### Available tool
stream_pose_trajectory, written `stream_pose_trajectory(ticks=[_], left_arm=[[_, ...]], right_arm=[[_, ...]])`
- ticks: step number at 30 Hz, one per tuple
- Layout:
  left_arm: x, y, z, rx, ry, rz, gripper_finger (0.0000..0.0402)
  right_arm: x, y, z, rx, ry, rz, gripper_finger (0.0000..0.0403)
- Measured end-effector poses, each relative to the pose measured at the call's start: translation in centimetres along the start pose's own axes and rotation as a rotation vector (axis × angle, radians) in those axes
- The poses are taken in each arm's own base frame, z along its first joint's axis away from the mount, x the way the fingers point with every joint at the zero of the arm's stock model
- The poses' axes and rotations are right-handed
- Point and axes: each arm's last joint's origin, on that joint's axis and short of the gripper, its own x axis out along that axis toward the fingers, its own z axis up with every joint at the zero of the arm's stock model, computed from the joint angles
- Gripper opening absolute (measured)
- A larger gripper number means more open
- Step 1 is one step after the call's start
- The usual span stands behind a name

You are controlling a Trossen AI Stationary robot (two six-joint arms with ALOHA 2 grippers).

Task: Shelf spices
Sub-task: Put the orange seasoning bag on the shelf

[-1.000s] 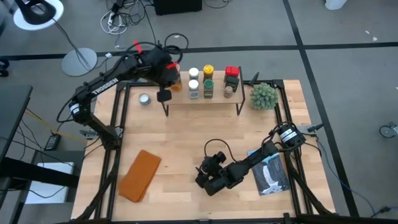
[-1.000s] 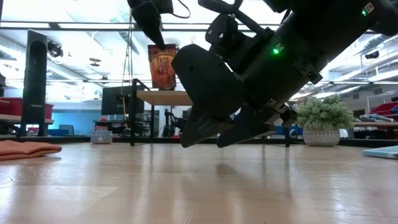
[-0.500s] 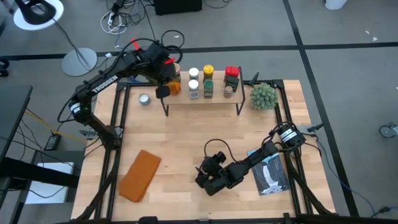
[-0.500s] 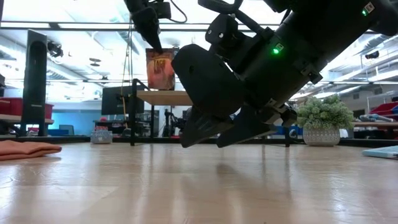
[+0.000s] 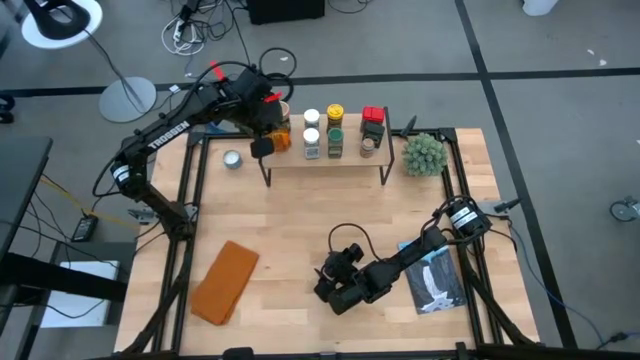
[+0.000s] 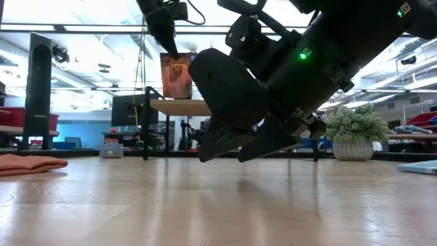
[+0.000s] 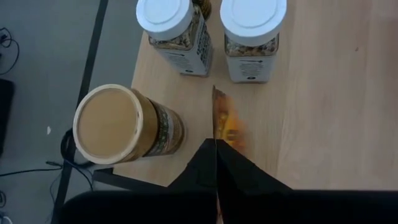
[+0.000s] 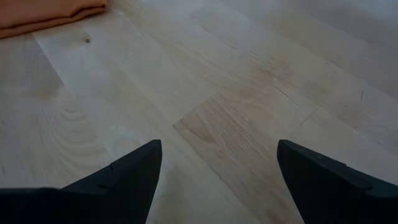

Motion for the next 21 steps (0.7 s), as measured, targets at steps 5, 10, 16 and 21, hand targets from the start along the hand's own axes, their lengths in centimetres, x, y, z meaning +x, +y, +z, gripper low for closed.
stream_pose_trajectory(ticks=[5, 10, 16, 21], left_arm=[[0.3, 0.0, 0.1, -0.045, 0.005, -0.004, 0.0001], [1.3, 0.0, 0.0, -0.048, 0.047, -0.029, 0.0011], [1.7, 0.1, 0.2, -0.079, 0.046, -0.03, 0.0028], [1.7, 0.0, 0.1, -0.1, 0.045, -0.038, 0.0049]], right_arm=[[0.0, 0.0, 0.0, 0.0, 0.0, 0.0, 0.0318], [0.0, 0.0, 0.0, 0.001, 0.0, 0.0, 0.0318], [0.0, 0.0, 0.0, 0.001, 0.0, 0.0, 0.0318], [0.0, 0.0, 0.0, -0.001, 0.0, 0.0, 0.0318]])
